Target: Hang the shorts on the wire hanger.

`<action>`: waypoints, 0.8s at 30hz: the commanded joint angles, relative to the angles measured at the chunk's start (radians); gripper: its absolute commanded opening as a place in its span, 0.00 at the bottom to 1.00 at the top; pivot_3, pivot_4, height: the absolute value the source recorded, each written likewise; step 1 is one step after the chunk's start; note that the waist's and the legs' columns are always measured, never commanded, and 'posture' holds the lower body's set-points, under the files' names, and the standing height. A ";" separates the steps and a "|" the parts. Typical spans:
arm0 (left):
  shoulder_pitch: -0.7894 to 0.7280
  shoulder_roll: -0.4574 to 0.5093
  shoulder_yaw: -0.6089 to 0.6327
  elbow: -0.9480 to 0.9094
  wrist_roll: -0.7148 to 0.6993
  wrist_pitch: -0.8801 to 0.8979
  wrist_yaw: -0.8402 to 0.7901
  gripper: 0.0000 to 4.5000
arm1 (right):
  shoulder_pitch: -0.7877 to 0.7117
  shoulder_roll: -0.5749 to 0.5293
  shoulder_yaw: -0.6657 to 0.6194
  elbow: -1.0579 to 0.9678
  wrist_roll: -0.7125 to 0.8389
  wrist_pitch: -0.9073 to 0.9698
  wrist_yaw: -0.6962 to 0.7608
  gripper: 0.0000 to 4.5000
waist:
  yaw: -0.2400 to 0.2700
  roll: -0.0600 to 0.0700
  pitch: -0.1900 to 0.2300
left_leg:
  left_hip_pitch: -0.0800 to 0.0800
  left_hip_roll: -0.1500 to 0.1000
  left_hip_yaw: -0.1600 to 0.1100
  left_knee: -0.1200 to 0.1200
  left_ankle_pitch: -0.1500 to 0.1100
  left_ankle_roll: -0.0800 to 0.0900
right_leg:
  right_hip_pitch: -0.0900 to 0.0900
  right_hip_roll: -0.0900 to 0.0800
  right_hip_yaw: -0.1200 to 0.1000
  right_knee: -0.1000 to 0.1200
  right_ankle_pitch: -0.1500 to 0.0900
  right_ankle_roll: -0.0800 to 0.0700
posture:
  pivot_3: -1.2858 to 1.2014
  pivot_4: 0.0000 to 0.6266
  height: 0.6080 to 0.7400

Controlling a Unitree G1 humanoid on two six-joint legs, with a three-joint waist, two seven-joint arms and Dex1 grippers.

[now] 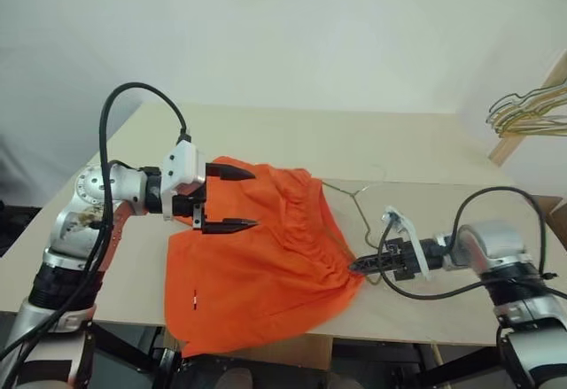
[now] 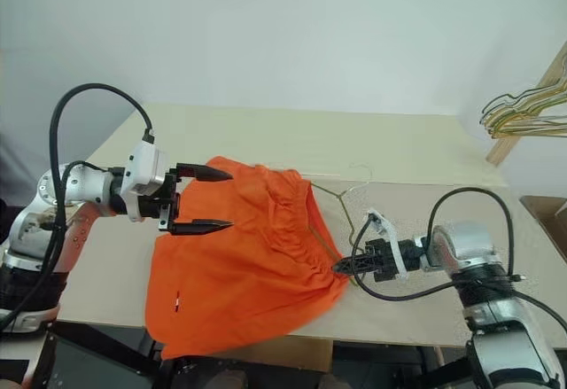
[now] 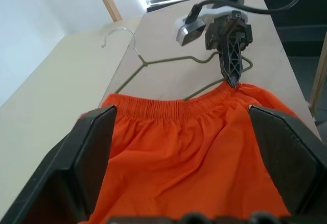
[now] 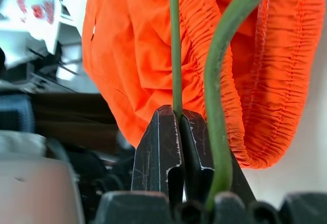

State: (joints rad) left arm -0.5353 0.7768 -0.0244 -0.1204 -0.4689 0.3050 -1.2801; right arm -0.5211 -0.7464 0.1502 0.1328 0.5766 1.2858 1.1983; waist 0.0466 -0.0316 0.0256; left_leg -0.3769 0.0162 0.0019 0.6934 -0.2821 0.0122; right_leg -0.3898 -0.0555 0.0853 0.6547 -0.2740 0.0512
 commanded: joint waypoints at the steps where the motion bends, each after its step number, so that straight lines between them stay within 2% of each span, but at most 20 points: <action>1: -0.046 -0.006 0.000 0.032 0.019 -0.033 -0.009 0.99 | 0.045 0.008 -0.110 -0.214 0.002 -0.093 -0.120 0.00 | 0.000 0.000 0.000 | -0.001 0.000 0.000 0.000 0.000 0.000 | 0.000 0.000 0.000 0.000 0.000 0.000 | 0.56 0.00 1.00; 7: -0.163 -0.018 -0.005 0.170 0.061 -0.096 -0.038 0.99 | 0.125 -0.043 -0.097 -0.434 -0.104 -0.275 -0.235 0.00 | -0.002 0.000 0.000 | -0.003 0.000 -0.001 0.001 0.000 0.000 | -0.001 -0.001 -0.002 -0.001 0.000 0.000 | 0.54 0.00 1.00; 16: -0.426 -0.034 -0.025 0.422 0.088 -0.197 -0.198 0.99 | 0.101 -0.171 0.022 -0.552 -0.252 -0.427 -0.245 0.00 | -0.030 0.000 0.000 | -0.005 0.000 -0.001 0.001 0.000 0.000 | -0.001 0.000 -0.003 -0.004 0.000 0.000 | 0.52 0.00 1.00; 20: -0.499 -0.010 -0.173 0.491 0.072 -0.276 -0.328 0.99 | 0.058 -0.207 0.062 -0.584 -0.265 -0.426 -0.213 0.00 | -0.042 0.001 0.000 | -0.006 0.000 -0.001 0.001 0.000 0.000 | -0.001 -0.001 -0.003 -0.006 0.000 0.000 | 0.52 0.00 1.00; 24: -0.512 -0.007 -0.308 0.545 0.094 -0.369 -0.334 0.99 | 0.029 -0.221 0.088 -0.595 -0.273 -0.412 -0.199 0.00 | -0.054 0.002 0.001 | -0.006 0.000 -0.001 0.001 0.000 0.000 | -0.001 -0.001 -0.003 -0.006 0.000 0.000 | 0.51 0.00 1.00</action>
State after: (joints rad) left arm -1.0221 0.7608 -0.2964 0.4077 -0.3856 -0.0074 -1.6095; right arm -0.4652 -0.9546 0.2384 -0.4313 0.3131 0.8836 0.9915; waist -0.0078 -0.0297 0.0268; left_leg -0.3837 0.0164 0.0007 0.6944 -0.2821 0.0124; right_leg -0.3910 -0.0560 0.0819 0.6484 -0.2742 0.0515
